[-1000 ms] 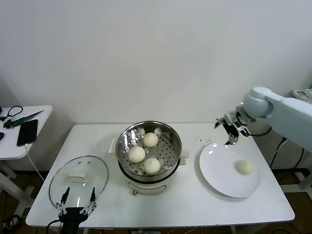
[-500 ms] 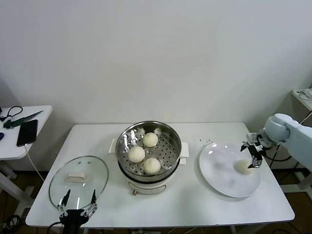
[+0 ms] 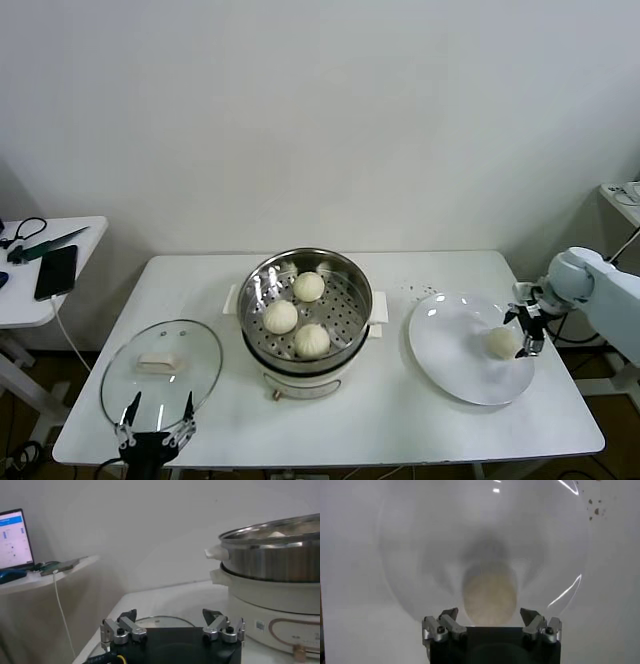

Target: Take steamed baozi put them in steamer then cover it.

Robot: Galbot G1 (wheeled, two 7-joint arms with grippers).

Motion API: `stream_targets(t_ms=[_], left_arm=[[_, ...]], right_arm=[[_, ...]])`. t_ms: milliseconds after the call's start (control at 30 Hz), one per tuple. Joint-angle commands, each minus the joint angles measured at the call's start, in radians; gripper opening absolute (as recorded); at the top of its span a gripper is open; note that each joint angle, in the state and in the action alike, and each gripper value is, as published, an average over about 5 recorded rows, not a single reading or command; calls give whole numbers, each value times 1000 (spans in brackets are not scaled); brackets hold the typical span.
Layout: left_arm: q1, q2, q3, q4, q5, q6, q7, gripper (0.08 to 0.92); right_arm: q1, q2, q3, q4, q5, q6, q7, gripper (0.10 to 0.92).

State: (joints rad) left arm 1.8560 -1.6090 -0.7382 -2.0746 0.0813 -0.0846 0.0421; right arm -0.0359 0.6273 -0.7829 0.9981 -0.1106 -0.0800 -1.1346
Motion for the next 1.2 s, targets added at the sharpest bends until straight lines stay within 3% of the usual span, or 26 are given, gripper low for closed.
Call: stream_targets(t_ms=[33,467,767,1000,1200], left_arm=[[0,-5,-3,9,-1,0,-2,823],[1,-4,3,15,0,-6,0,823],[2,-5,9,15,0,-8,1,823],[3,-3,18,13,-1,-12,1,823],[5,-3,41,12,-1,-19,2,823]], right_arm=[[-28,51,22,-76,-3,9,-3,823],[-13,78,15,-95,-25,25,-15,819],[26,54,-26,-68,9,18,-23,733],[220,48,-211,-3,186,-46,-14,700],[517,130,-479,57,396,-115,6,696]])
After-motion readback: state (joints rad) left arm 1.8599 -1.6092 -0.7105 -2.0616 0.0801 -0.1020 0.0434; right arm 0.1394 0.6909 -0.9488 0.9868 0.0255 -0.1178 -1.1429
